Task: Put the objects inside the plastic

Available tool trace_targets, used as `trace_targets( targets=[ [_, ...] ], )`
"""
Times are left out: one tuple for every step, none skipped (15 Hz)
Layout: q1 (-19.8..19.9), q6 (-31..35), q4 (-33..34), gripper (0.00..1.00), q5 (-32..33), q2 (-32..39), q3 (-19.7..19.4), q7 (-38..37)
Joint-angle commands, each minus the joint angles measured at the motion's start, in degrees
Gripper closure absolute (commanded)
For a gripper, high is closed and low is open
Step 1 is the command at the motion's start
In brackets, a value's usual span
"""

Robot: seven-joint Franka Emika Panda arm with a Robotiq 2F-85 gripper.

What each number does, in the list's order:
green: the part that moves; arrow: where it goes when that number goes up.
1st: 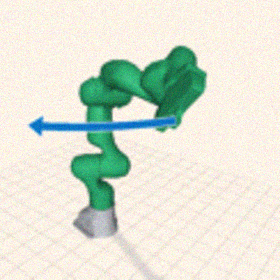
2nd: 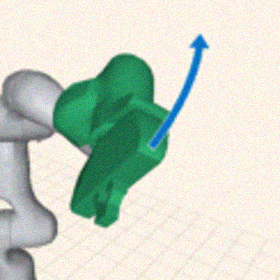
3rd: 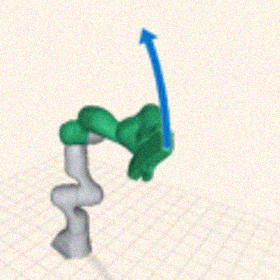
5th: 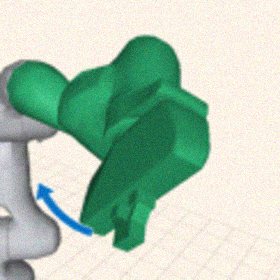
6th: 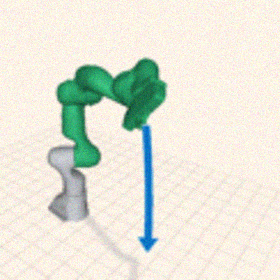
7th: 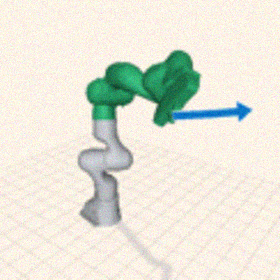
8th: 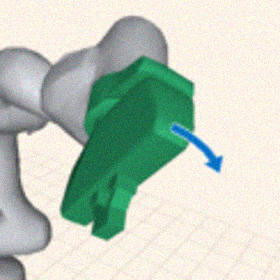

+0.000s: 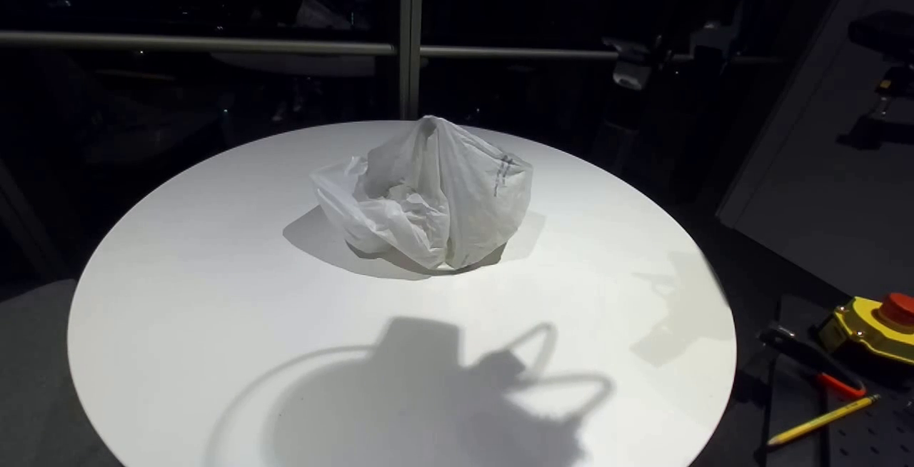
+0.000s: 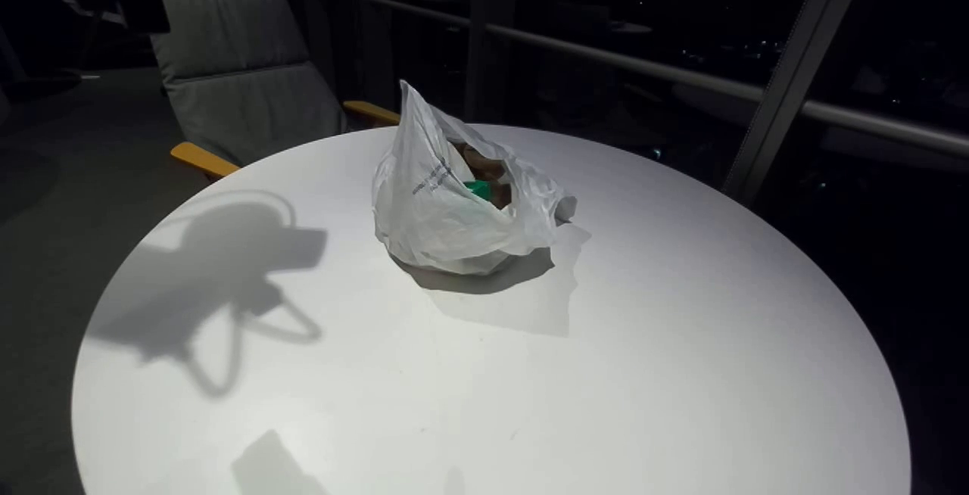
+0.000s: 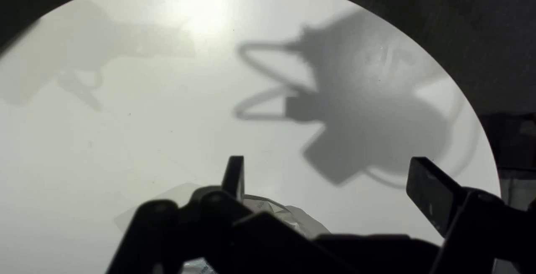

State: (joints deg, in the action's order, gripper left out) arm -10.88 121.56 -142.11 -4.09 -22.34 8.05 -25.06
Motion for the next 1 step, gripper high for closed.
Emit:
trace_targets(
  targets=[
    [1.7, -0.2, 0.1, 0.00, -0.7, -0.1, 1.6, 0.6]
  ],
)
